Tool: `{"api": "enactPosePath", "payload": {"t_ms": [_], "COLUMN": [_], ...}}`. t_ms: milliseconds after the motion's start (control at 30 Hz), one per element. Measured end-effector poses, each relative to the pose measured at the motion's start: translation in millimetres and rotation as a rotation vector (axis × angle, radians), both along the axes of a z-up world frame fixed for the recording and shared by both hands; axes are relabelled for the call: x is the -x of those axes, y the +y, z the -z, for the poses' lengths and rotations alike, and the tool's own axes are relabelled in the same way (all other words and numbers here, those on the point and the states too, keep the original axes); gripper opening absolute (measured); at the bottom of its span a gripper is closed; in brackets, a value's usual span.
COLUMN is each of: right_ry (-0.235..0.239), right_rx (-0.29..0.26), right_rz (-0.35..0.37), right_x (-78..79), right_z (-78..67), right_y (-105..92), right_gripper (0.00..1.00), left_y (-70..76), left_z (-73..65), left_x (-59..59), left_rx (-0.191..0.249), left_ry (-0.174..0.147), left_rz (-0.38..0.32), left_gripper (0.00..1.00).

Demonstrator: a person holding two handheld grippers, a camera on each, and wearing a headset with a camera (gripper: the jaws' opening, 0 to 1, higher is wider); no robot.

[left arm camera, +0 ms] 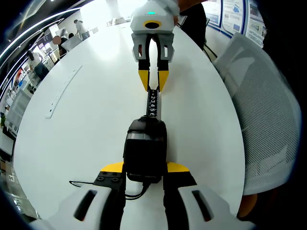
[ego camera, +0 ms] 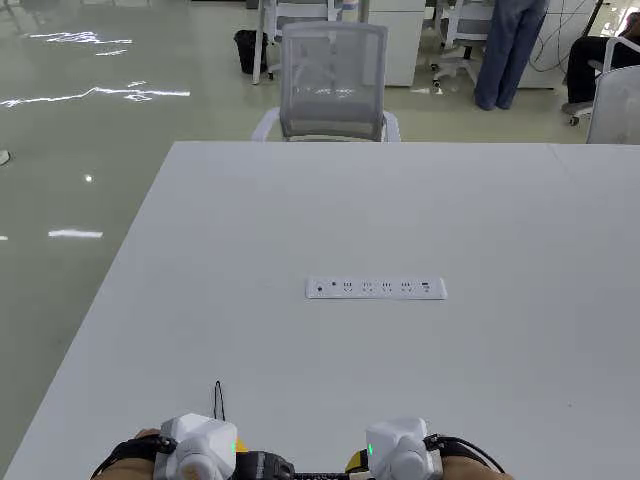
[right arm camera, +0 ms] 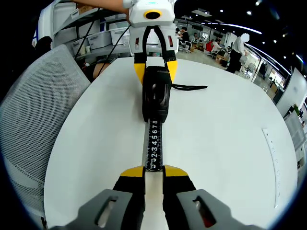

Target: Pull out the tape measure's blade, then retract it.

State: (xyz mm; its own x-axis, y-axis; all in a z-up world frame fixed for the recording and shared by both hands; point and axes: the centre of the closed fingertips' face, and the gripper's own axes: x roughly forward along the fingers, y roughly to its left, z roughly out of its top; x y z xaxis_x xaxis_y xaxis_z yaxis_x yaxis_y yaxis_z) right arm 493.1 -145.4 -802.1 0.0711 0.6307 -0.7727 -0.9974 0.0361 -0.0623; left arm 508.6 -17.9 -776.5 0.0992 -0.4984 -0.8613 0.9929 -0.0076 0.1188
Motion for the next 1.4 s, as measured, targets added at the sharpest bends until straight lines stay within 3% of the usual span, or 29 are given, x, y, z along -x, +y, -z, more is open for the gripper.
{"api": "enactPosePath", "payload": {"t_ms": [1400], "right_ry": [0.007], "right_rx": [0.017], "right_rz": [0.025], "right_x": [1.3], "right_z": [3.2], "right_y": [-26.6], "right_gripper": [0.11], "left_y": [-0.6], "left_z": [1.0], "left_x": [-0.8], "left_rx": [-0.008], "left_ry": [-0.006], "left_rz": [-0.005], "left_gripper": [0.25]}}
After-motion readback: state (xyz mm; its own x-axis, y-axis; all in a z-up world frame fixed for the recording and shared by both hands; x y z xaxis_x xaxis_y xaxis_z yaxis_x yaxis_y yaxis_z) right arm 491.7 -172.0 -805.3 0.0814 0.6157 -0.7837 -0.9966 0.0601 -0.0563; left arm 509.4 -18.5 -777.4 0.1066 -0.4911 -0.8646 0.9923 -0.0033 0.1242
